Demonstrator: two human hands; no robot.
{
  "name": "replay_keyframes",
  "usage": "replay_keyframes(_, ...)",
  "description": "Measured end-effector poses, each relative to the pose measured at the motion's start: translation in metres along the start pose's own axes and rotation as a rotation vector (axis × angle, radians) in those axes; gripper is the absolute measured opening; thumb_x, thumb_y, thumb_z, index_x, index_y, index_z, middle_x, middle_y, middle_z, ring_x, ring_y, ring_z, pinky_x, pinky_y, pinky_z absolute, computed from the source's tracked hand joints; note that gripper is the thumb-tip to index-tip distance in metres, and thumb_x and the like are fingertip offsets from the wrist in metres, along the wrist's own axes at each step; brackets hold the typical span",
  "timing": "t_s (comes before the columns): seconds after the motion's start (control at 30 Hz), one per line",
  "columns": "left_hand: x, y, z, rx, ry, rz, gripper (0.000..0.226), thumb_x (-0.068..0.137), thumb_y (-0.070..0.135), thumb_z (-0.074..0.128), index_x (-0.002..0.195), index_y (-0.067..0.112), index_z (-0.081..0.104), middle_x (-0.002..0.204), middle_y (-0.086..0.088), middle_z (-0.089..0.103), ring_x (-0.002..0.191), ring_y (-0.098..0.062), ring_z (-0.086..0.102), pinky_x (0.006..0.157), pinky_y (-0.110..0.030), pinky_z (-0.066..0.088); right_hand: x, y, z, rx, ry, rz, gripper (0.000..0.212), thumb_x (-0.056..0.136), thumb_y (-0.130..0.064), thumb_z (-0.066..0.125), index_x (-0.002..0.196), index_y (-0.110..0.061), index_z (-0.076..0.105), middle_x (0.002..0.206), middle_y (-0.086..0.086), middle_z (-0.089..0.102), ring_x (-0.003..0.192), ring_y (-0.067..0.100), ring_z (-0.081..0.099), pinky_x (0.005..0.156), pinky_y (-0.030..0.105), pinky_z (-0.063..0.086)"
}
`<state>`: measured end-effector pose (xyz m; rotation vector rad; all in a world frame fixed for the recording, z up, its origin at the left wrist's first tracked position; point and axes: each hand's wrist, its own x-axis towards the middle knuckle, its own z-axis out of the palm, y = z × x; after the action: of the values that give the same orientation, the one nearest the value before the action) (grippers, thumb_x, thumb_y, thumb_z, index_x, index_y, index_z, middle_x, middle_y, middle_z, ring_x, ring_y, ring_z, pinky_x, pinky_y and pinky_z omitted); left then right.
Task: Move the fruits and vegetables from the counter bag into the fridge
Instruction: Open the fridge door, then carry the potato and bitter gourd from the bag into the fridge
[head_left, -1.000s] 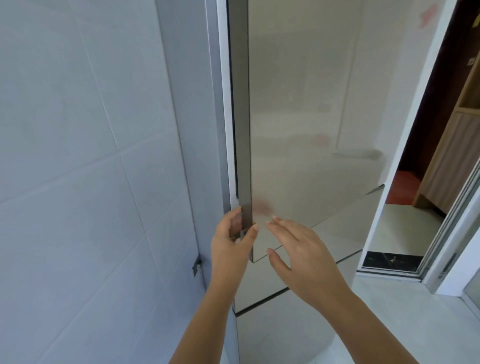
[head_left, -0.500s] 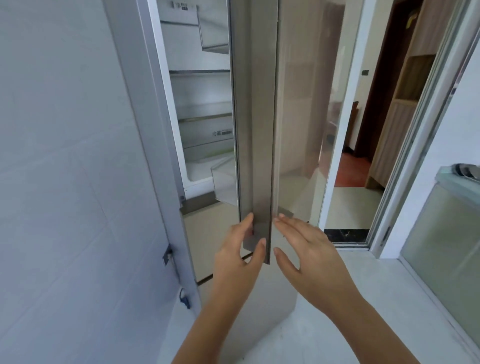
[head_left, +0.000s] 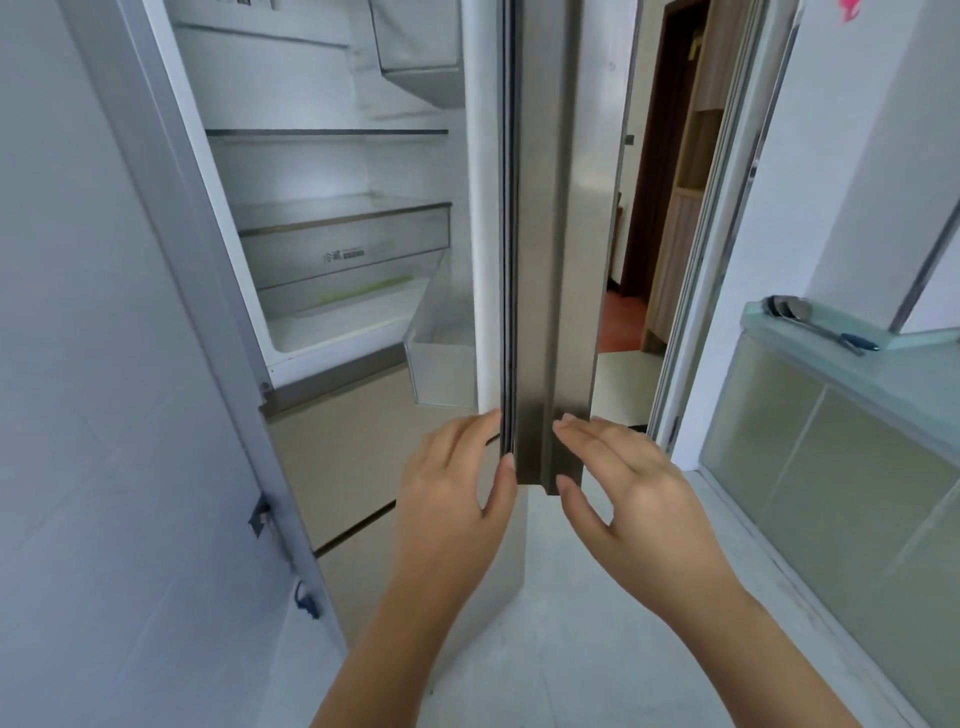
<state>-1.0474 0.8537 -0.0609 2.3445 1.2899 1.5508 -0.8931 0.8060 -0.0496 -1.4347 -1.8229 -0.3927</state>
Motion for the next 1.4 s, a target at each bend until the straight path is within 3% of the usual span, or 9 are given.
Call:
replay_keyframes(0.23,0.010,-0.009,-0.014,0.311,0.061,0.104,0.039,0.084,0.029,0.043,0.108,0.006,0.064,0.104,-0.011,0.065,0.094,-0.028,0.061,0.082,-0.036,0.047,0.021,-0.011,0.008,-0.002,0.039,-0.082,0.041,0.083,-0.029,0.045,0.114,-0.010,0.062,0.115,0.005,0.065,0.108,0.025,0.059,0.090,0.044,0.049)
replay_keyframes(0.37,0.017,-0.017,-0.019,0.365,0.035,0.088,0.041,0.083,0.031,0.043,0.109,0.007,0.063,0.106,-0.011,0.065,0.099,-0.030,0.061,0.085,-0.040,0.047,0.042,-0.015,0.028,0.001,0.037,-0.072,0.045,0.081,-0.029,0.043,0.116,-0.007,0.060,0.119,0.012,0.062,0.111,0.029,0.057,0.090,0.048,0.048)
replay_keyframes(0.5,0.024,-0.028,-0.016,0.364,-0.005,0.112,0.042,0.083,0.031,0.043,0.110,0.006,0.063,0.109,-0.013,0.065,0.103,-0.032,0.060,0.086,-0.045,0.048,0.064,-0.010,0.053,-0.086,-0.008,-0.004,0.053,0.080,-0.025,0.050,0.128,-0.004,0.050,0.132,0.020,0.051,0.123,0.038,0.046,0.097,0.056,0.037)
replay_keyframes(0.6,0.034,-0.033,-0.007,0.344,-0.039,0.122,0.043,0.083,0.031,0.042,0.111,0.005,0.062,0.111,-0.014,0.064,0.105,-0.033,0.060,0.088,-0.049,0.048,0.075,-0.004,0.068,-0.100,-0.043,0.063,0.063,0.076,-0.021,0.060,0.133,0.000,0.043,0.136,0.023,0.046,0.127,0.042,0.039,0.098,0.060,0.031)
replay_keyframes(0.77,0.054,-0.035,0.020,0.274,-0.068,0.162,0.042,0.083,0.031,0.043,0.112,0.007,0.061,0.113,-0.014,0.064,0.107,-0.033,0.059,0.089,-0.050,0.046,0.074,0.021,0.074,-0.238,0.001,0.071,0.060,0.079,-0.029,0.043,0.133,-0.003,0.043,0.132,0.012,0.052,0.124,0.029,0.042,0.097,0.050,0.041)
replay_keyframes(0.93,0.075,-0.032,0.057,0.131,-0.090,0.214,0.041,0.084,0.030,0.043,0.111,0.005,0.061,0.113,-0.015,0.063,0.107,-0.034,0.058,0.087,-0.051,0.047,0.065,0.054,0.063,-0.265,0.029,0.040,0.063,0.079,-0.023,0.059,0.137,-0.011,0.038,0.136,0.006,0.049,0.129,0.021,0.034,0.104,0.041,0.031)
replay_keyframes(1.13,0.097,-0.024,0.102,0.015,-0.135,0.300,0.042,0.085,0.030,0.044,0.113,0.004,0.060,0.115,-0.016,0.062,0.108,-0.036,0.057,0.084,-0.052,0.048,0.056,0.089,0.043,-0.291,0.037,0.140,0.058,0.084,-0.028,0.048,0.139,-0.013,0.037,0.143,0.003,0.042,0.135,0.020,0.028,0.104,0.046,0.032)
replay_keyframes(1.4,0.119,-0.005,0.164,-0.128,-0.196,0.457,0.041,0.083,0.028,0.046,0.112,0.004,0.061,0.115,-0.016,0.062,0.109,-0.036,0.057,0.083,-0.054,0.048,0.055,0.140,0.020,-0.482,0.122,0.367,0.056,0.084,-0.034,0.042,0.135,-0.010,0.040,0.144,0.009,0.040,0.135,0.026,0.028,0.104,0.047,0.023)
